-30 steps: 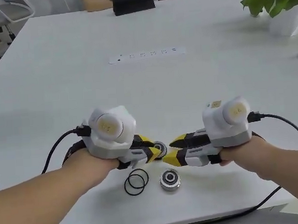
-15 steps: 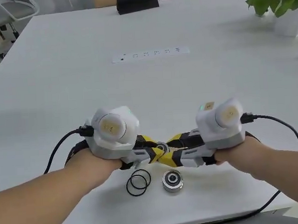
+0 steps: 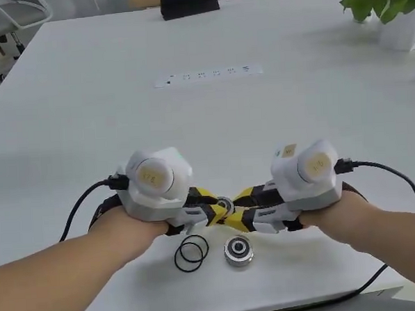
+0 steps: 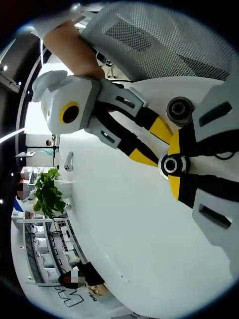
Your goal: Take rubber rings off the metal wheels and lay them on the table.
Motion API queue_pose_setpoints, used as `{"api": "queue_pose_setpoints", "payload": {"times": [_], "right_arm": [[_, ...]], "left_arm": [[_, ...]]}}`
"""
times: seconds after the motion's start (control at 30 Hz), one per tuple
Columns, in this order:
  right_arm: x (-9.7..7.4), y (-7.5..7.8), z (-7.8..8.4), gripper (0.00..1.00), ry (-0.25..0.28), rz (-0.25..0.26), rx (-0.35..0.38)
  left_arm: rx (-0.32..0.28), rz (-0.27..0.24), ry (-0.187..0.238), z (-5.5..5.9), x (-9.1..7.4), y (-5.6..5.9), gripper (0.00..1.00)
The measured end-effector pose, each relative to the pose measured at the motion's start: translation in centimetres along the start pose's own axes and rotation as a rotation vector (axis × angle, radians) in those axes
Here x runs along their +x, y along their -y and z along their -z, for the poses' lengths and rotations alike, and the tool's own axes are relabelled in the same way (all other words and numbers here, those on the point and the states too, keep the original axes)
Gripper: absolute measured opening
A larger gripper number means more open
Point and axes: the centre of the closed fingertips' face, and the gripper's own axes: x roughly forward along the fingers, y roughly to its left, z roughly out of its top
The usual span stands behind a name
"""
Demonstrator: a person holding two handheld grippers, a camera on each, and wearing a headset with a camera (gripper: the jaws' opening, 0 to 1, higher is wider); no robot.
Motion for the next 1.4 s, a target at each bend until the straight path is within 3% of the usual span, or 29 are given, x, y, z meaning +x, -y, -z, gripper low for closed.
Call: {"api": "queue_pose_setpoints", "payload": {"times": [0.37, 0.5, 0.7, 1.1, 1.3, 1.4], "right_arm": [[-0.3, 0.1, 0.3, 0.11, -0.016, 0.010, -0.004], [-0.4, 0.3, 0.5, 0.03, -0.026, 0.016, -0.006], [-0.4, 0.5, 0.5, 0.01, -0.025, 0.020, 0.026], [-0.8, 0.6, 0.4, 0.00, -0.005, 0.020, 0.134], [-1.1, 1.0, 0.3, 0.00, 0.028, 0.021, 0.296], [-1.2, 1.1, 0.3, 0.00, 0.037, 0.020, 0.328]], "left_arm": [[-0.001, -0.003, -0.001, 0.0, 0.1, 0.0, 0.07], [0.000, -0.003, -0.002, 0.0, 0.1, 0.0, 0.07], [0.001, -0.002, -0.002, 0.0, 0.1, 0.0, 0.07], [0.001, -0.009, -0.004, 0.0, 0.1, 0.0, 0.07], [-0.005, -0.014, -0.006, 0.0, 0.1, 0.0, 0.07], [-0.008, -0.017, -0.004, 0.0, 0.1, 0.0, 0.07]]}}
